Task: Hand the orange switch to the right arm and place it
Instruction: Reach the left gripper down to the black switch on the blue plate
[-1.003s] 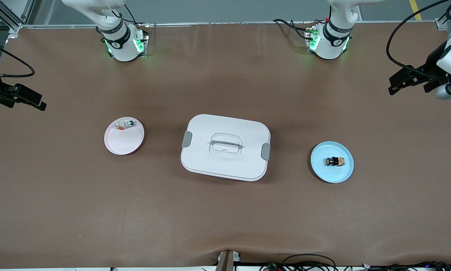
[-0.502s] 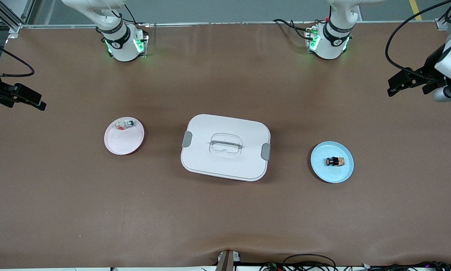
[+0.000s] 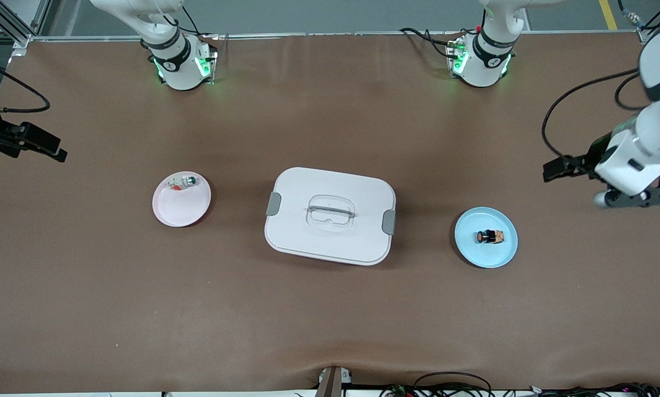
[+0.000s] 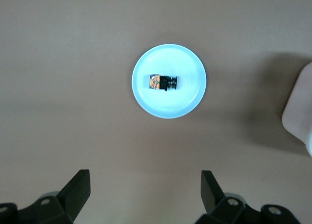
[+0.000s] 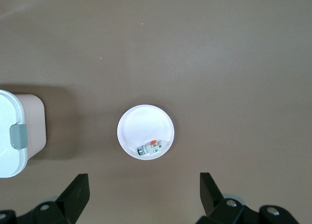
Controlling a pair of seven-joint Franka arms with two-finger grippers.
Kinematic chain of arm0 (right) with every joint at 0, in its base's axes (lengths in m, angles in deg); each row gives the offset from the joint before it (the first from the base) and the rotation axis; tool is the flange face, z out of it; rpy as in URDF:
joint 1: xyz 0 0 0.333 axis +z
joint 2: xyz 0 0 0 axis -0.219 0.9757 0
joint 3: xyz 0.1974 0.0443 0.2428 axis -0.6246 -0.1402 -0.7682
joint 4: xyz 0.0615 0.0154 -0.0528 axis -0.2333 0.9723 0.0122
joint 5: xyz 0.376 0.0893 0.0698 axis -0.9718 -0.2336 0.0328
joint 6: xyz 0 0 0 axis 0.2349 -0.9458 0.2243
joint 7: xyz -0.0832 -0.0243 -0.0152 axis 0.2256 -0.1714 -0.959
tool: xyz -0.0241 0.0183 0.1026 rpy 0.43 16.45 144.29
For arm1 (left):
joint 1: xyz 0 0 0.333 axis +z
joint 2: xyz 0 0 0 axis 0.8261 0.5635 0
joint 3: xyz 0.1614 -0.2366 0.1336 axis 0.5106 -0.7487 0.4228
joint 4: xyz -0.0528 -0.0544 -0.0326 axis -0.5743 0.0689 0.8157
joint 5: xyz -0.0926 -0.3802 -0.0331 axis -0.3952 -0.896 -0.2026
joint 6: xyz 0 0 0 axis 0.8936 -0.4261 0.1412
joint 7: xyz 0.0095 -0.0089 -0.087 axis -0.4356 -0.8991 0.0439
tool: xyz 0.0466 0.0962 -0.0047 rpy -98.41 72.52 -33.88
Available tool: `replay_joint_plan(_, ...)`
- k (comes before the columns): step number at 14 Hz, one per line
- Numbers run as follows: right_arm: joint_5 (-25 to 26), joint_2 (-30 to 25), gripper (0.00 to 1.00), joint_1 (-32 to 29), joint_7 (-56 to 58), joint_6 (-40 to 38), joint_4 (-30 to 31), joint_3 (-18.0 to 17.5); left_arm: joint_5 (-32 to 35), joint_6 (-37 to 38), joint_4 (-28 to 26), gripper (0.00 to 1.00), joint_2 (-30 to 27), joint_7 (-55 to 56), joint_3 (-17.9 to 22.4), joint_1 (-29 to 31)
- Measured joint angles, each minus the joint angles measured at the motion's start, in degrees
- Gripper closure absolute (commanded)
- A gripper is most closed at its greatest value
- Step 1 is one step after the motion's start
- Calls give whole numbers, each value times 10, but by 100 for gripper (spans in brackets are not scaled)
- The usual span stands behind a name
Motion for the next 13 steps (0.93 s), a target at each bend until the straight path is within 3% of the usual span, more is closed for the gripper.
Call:
replay_joint_plan(8, 0, 0, 0, 0, 0, 0, 0, 0, 0, -239, -175, 0, 5, 0, -1, -1)
replay_joint_plan(13, 0, 0, 0, 0, 0, 0, 0, 0, 1, -365, -227, 0, 49, 0, -1, -1)
